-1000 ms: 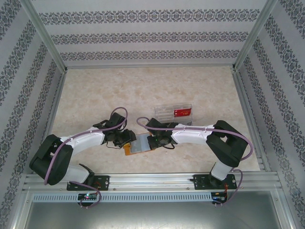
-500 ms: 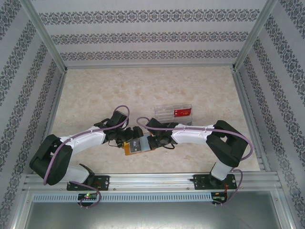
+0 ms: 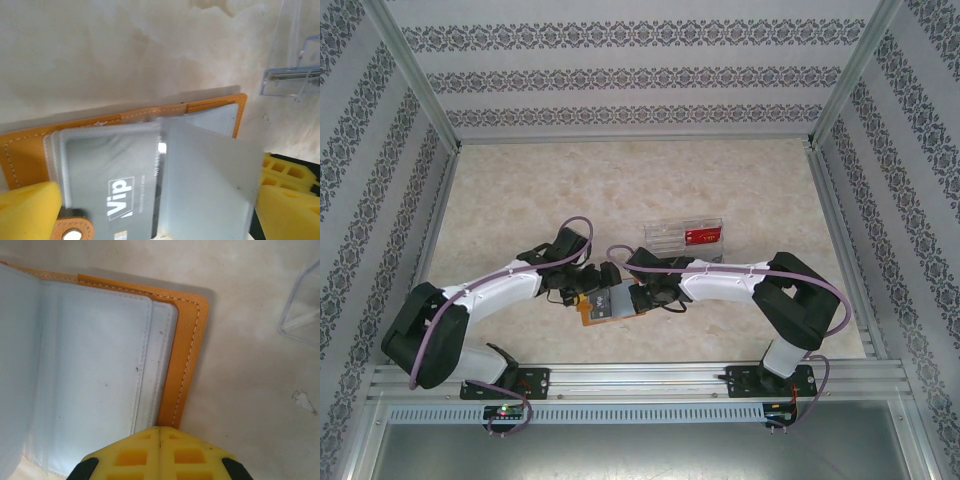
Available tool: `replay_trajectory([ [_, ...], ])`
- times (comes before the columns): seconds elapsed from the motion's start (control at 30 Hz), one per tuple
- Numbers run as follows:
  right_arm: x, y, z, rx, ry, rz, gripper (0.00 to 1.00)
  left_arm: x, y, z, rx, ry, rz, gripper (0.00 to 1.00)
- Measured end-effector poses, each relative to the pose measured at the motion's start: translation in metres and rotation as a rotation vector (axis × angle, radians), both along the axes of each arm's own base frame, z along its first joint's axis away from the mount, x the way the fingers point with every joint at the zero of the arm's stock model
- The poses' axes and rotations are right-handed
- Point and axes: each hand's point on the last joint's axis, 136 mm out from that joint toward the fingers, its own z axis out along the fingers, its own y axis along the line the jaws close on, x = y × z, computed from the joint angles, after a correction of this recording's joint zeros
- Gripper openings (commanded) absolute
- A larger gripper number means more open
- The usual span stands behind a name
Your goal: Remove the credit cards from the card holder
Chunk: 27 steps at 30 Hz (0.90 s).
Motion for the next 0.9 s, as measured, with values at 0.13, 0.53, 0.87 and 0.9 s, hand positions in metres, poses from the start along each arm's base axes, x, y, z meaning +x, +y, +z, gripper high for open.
replay_trajectory([
  [0.13, 0.000, 0.000, 0.000, 0.000, 0.000, 0.000, 0.00, 0.004, -0.002, 0.013, -0.007, -0.028, -0.014, 1.00],
  [0.53, 0.001, -0.007, 0.004, -0.012, 0.002, -0.018, 0.02, -0.001, 0.016, 0.005, 0.075, -0.011, -0.002, 0.73],
  [0.87, 0.008, 0.007, 0.044, 0.090, -0.006, -0.040, 0.04, -0.020, 0.043, -0.021, 0.146, 0.045, 0.004, 0.23],
  [0.9, 0.008, 0.012, 0.048, 0.111, 0.000, -0.038, 0.05, -0.023, 0.044, -0.025, 0.147, 0.055, 0.003, 0.22],
])
